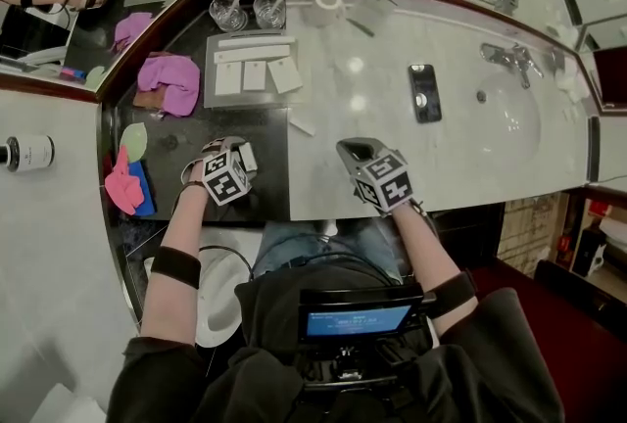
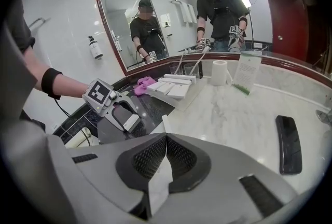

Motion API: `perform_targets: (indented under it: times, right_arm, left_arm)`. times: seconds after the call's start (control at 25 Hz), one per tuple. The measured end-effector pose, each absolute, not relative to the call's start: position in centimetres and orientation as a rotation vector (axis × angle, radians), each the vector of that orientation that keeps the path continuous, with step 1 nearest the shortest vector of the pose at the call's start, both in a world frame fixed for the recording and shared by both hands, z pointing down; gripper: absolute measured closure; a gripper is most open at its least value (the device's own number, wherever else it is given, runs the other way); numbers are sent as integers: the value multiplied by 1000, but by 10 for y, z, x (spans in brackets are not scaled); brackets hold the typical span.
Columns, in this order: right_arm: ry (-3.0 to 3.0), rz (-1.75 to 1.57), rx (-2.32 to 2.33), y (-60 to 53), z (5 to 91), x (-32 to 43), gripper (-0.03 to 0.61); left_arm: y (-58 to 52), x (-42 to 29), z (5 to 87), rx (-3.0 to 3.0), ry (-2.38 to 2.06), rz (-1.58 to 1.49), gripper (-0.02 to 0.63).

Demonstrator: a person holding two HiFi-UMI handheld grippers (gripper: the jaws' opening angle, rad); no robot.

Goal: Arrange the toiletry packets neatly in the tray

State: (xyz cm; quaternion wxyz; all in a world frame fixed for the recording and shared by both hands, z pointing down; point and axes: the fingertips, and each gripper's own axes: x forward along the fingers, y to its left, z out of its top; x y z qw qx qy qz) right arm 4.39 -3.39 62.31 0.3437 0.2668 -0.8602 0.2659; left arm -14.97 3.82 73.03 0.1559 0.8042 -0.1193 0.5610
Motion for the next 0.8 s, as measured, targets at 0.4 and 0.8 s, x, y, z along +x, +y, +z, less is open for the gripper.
perform_targets:
  times: [0.4, 0.8]
  right_arm:
    - [-2243, 698, 655, -39, 628, 33, 566]
    - [-2296, 647, 616, -63, 617, -10, 566]
  left_arm:
    - [13, -146, 701, 2295, -621, 1375, 295]
    - [-47, -151, 649, 2201, -1073, 956, 295]
